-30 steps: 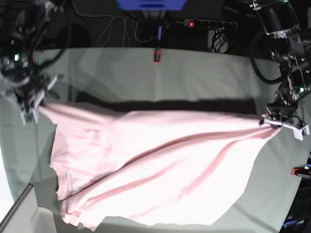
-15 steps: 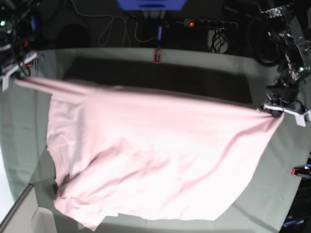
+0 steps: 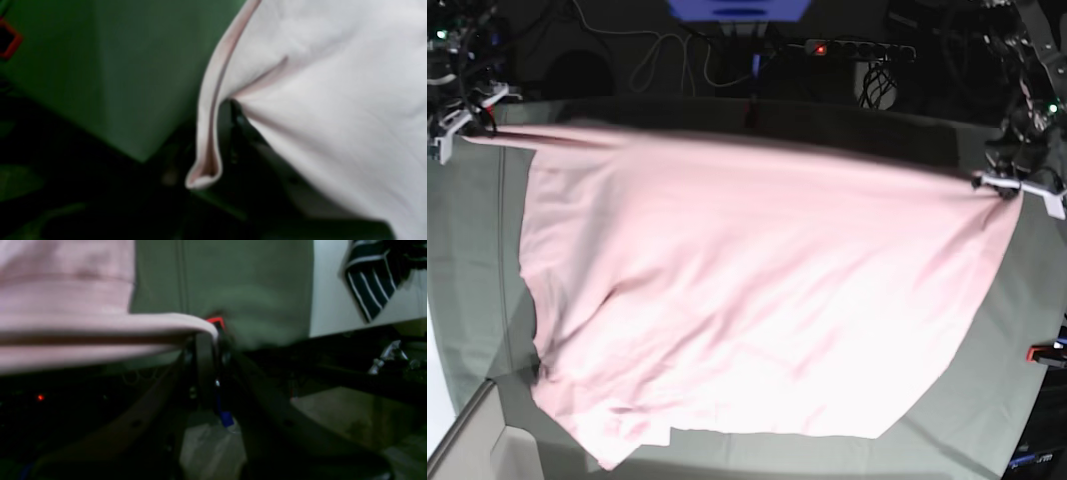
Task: Layout the t-shirt on the table in an organized manner, then fold the t-shirt properly
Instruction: 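Lower the held shirt edge onto the table with both grippers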
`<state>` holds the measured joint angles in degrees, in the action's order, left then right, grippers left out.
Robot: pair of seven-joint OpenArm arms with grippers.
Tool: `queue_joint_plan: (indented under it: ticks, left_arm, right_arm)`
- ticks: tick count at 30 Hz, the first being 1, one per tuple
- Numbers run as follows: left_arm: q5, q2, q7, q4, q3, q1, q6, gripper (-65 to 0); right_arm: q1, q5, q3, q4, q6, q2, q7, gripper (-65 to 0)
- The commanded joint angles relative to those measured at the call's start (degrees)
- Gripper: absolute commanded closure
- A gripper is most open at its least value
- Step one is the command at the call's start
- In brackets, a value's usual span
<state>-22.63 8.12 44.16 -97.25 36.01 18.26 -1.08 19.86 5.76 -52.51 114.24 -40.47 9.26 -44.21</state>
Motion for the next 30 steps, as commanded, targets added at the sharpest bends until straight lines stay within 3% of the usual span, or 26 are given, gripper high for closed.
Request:
queue_joint_plan:
  ticks: [1,11,20,30]
  left_arm:
    - [0.6,1.1,-1.8,-0.7,0.5,0.6,0.8,-0.2]
    - [0.6,-3.1,-2.8,-0.4,0.0,7.4,0.7,-0.2]
    - [0.6,-0.2,-7.5,8.9,0.4,4.3,0.7,-0.2]
    - [0.6,-0.7,-7.5,4.5,0.4,4.5,0.7,-0.2]
  right_arm:
    - [0.1,1.1,-0.9,0.1,0.5,-0.3,0.4,0.0]
    - [-2.8,-3.3,-12.1,-0.3,0.5,-0.3,0.6,0.0]
    - [-2.0,-3.1,-10.9,-0.9,0.5,-0.3,0.4,0.0]
    - [-0.1,-3.1,-3.9,-1.1,0.5,-0.3,0.6,0.0]
